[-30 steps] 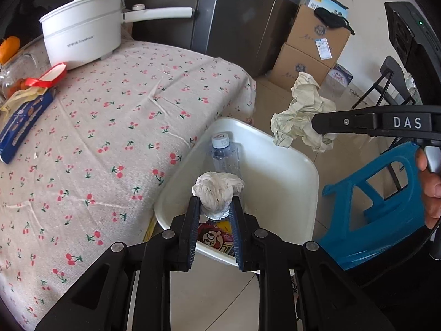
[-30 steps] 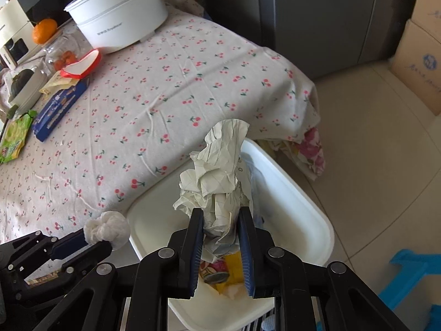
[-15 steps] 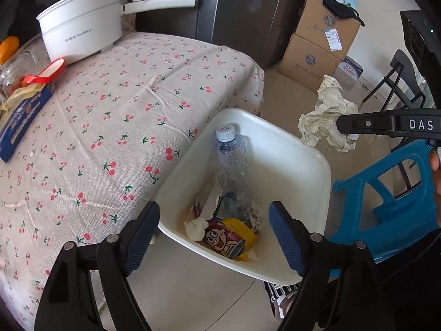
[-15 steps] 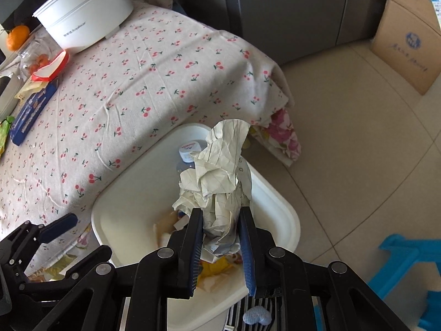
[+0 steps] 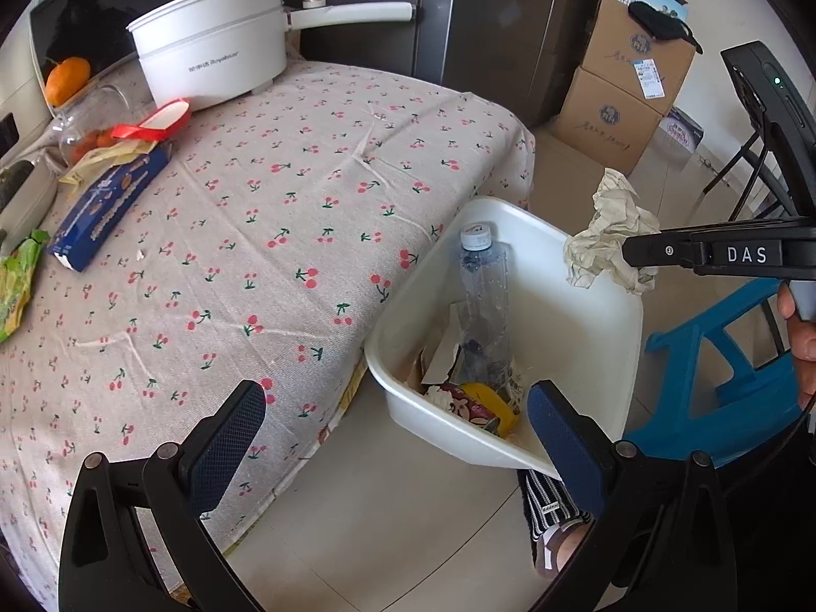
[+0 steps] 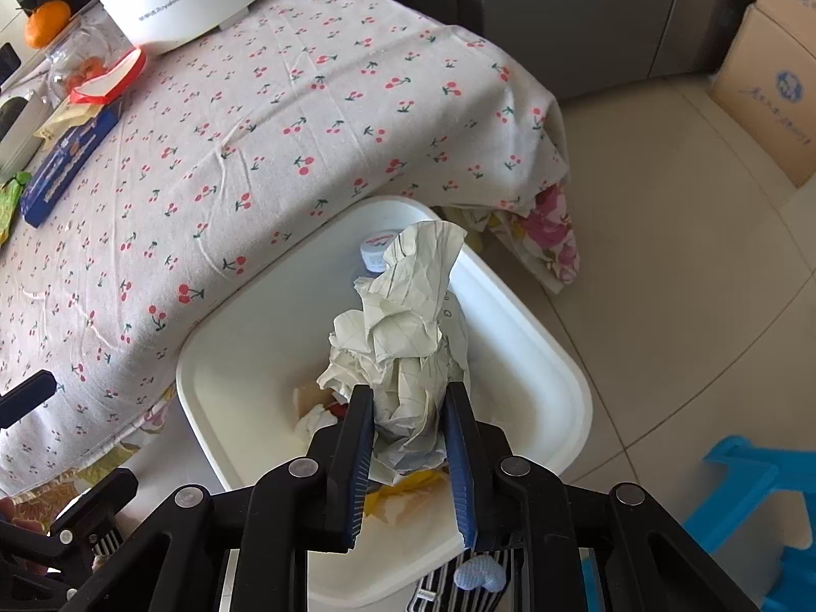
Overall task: Collect trash
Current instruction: 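Carry the tissue and crumpled paper over the white bin and open both grippers, then move both grippers back over the table toward the snack bag and biscuit box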
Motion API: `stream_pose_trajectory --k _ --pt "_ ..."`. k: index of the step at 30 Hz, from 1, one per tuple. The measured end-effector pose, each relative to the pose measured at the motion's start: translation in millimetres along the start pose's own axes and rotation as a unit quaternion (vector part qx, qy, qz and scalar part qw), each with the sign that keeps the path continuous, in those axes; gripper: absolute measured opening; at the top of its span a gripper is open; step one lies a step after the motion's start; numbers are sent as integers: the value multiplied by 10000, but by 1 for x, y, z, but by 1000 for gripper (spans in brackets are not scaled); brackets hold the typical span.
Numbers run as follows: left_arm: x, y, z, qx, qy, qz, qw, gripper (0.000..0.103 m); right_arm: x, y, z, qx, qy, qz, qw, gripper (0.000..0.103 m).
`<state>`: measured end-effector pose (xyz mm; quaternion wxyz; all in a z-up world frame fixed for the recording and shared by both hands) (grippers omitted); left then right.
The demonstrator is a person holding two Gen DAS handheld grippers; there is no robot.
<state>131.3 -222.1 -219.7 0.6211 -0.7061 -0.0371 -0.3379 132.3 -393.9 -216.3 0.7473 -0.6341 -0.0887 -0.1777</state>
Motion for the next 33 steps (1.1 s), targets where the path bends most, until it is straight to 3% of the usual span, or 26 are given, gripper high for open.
stream_pose_trajectory --k 4,6,8,9,24,33 --pt "-4 -8 10 47 -52 -26 10000 103 -1 6 10 67 -8 103 9999 31" --pt "-6 -12 15 101 -63 -50 9999 103 -1 9 18 184 -1 183 9997 57" --pt "-8 -15 21 141 -88 -61 9998 103 2 10 22 127 -16 154 9998 72" --pt "-9 -16 23 143 -105 -57 9998 103 3 9 24 88 -53 117 9999 74" --pt "-10 -32 60 264 -491 -129 9984 103 13 8 61 103 -283 -4 9995 82" --pt "2 -49 117 494 -1121 -361 9918 103 31 0 99 252 -371 -295 9986 84"
Point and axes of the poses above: each gripper's, at about its wrist camera, not at the fingertips, and y roughly the way its jaws point, z to its left, x to its top, the point moved 10 cm from there along y, roughly the way its jaws point, and after that the axes turned 4 degrees about x, right-handed, at the moved point
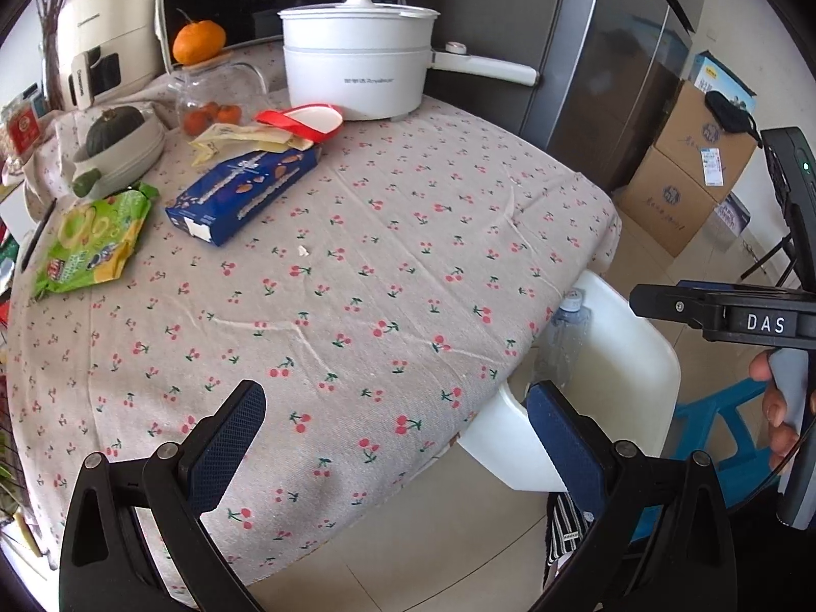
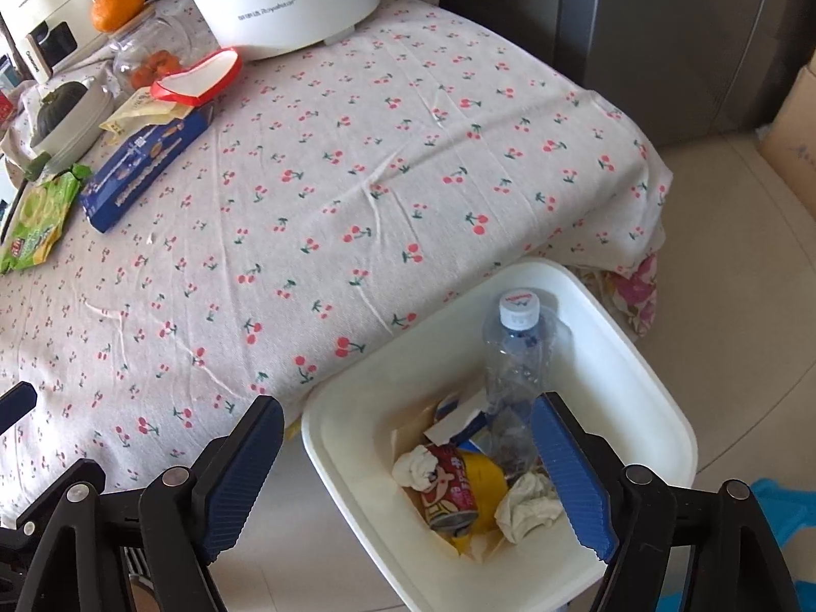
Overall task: Collect trash
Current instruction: 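Move both grippers back over the table toward the snack bag and biscuit box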
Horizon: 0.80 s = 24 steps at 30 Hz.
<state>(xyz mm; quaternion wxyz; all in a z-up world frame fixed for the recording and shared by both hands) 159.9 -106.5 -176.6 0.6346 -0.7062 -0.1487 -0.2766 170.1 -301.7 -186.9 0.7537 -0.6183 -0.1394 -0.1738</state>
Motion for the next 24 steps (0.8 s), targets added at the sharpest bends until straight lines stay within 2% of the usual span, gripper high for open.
stream_pose_trajectory --k 6,13,18,20,24 --pt "17 -8 59 354 -440 -216 9982 103 12 2 29 181 -48 -94 9998 86" --pt "25 4 140 969 -818 -436 9910 103 25 9 61 278 -162 -203 9993 86" --pt "24 26 205 1339 -766 -262 9877 103 31 21 84 357 -183 -192 9990 87" --pt "20 30 237 1331 -1026 -158 9857 103 33 27 93 350 -250 -158 9989 87" --pt "16 35 307 1291 -1737 29 9763 103 34 40 106 218 -592 -90 9980 87"
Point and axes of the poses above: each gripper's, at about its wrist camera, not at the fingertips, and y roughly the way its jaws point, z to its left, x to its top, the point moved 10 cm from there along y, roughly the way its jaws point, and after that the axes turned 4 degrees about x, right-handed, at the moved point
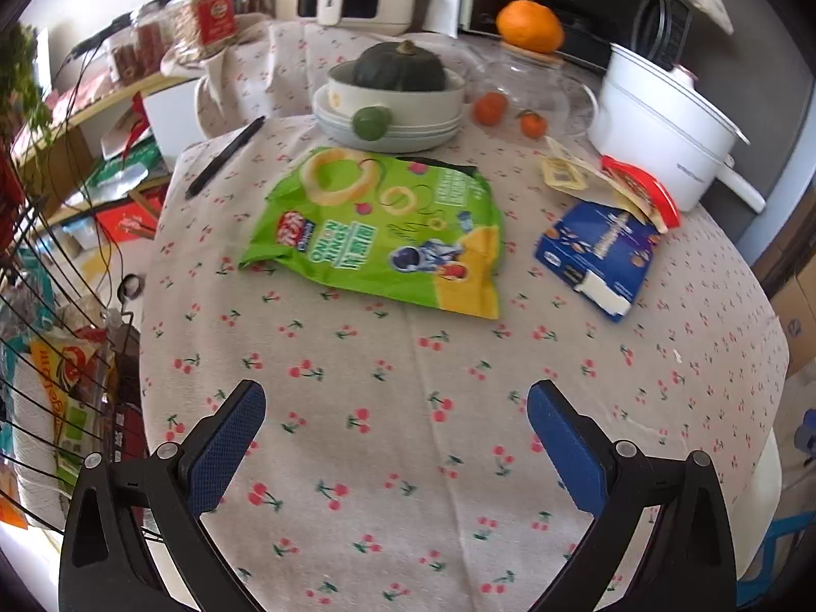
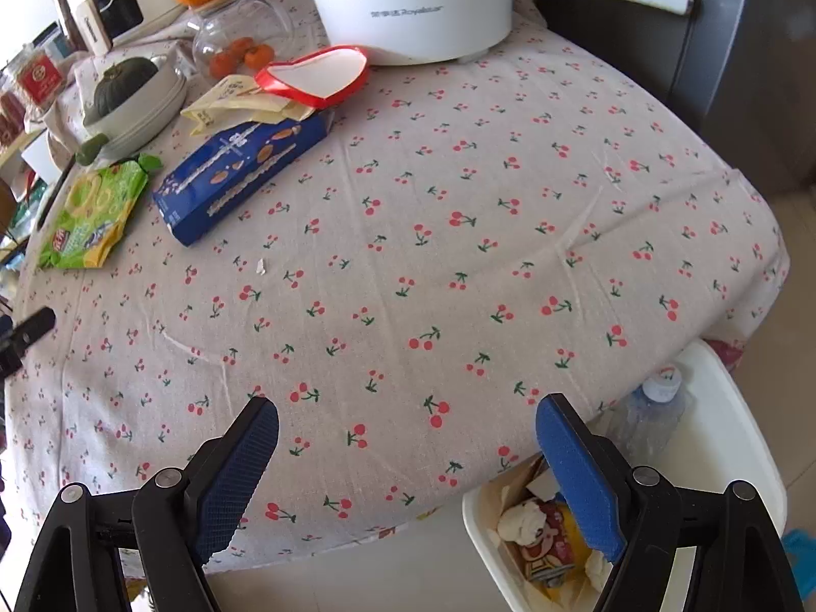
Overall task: Collect trash
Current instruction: 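Move both grippers back over the table toward the snack bag and biscuit box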
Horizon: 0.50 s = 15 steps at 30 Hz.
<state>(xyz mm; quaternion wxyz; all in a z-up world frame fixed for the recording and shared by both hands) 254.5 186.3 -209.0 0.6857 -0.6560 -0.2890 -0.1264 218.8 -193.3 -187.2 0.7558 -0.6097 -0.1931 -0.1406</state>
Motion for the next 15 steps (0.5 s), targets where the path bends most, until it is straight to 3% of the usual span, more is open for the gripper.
stream_pose_trajectory --k 4,9,15 --pt "12 23 40 -61 -366 155 9992 103 10 11 5 -108 -371 -9 9993 87" --pt "27 50 56 -214 -733 96 9970 102 25 30 12 -234 -587 30 9980 87" --pt "49 73 57 -622 -1371 -96 9886 88 45 53 36 -208 -797 -54 9966 87"
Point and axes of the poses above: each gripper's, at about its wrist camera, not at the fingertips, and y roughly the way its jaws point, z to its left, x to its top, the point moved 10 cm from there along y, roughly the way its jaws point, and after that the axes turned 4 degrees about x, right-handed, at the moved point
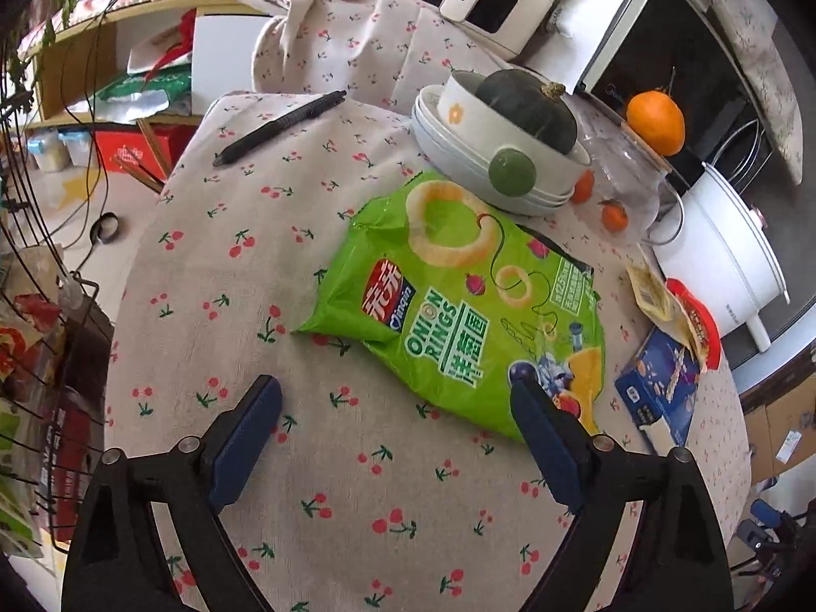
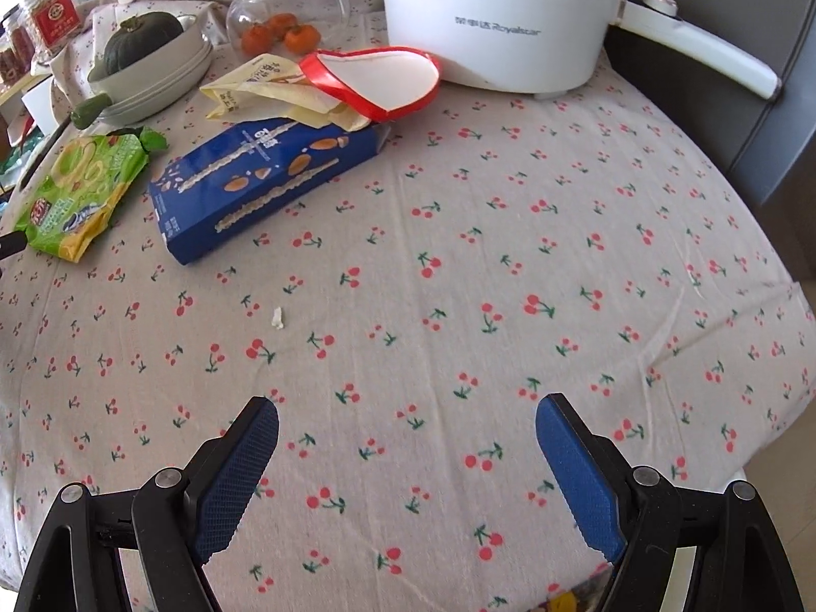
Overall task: Collect trash
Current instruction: 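Move both grippers back over the table toward the snack bag and biscuit box, then grasp the green onion-rings bag with the left gripper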
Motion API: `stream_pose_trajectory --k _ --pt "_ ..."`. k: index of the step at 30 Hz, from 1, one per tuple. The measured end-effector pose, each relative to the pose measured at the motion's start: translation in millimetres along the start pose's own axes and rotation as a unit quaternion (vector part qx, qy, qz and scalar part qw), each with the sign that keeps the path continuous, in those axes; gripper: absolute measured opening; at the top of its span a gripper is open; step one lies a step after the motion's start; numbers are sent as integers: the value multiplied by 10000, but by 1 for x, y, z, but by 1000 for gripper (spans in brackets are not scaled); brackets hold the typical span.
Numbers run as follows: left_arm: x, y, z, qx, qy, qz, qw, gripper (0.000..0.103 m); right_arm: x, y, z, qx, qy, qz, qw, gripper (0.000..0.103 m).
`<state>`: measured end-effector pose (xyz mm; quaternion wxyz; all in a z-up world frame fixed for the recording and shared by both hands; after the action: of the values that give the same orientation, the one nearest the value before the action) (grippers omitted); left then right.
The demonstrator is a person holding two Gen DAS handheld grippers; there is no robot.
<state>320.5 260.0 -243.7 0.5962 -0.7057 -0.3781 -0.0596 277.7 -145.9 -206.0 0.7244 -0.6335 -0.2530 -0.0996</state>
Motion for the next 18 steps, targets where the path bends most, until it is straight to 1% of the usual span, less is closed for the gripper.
stream_pose_trajectory --k 2,3,4,5,7,8,10,13,18 --pt "6 5 0 -54 -216 -12 9998 66 8 6 8 0 -66 -56 10000 87" --pt "9 7 1 -56 -331 -45 9994 62 13 9 13 19 -72 -84 9999 87" --pt "12 9 2 -50 -426 -73 9991 52 18 12 18 56 -65 -114 9999 87" --pt "13 11 3 -42 -502 -81 9987 35 23 15 23 103 -45 -154 9998 87" --pt "14 17 4 -35 -597 -51 9982 13 35 19 33 192 30 -257 9995 87" --pt "13 17 5 -41 -599 -81 9982 12 41 21 38 235 86 -322 9992 87" --pt "13 14 0 -25 -442 -193 9988 10 54 26 49 353 237 -455 9981 87" --pt "18 0 -8 -119 -236 -383 9989 7 70 36 64 487 586 -598 9953 88" --pt "28 -33 -17 -181 137 -769 9968 6 94 57 91 639 1182 -676 9886 98"
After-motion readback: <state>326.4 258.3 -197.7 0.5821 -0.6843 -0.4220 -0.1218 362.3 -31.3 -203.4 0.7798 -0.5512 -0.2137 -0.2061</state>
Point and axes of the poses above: each gripper's, at about its wrist camera, not at the fingertips, and y roughly the way its jaws point, z to its left, x to its top, the point moved 10 cm from there along y, roughly the way its jaws point, and after that the axes turned 4 degrees about x, right-handed, at the moved point
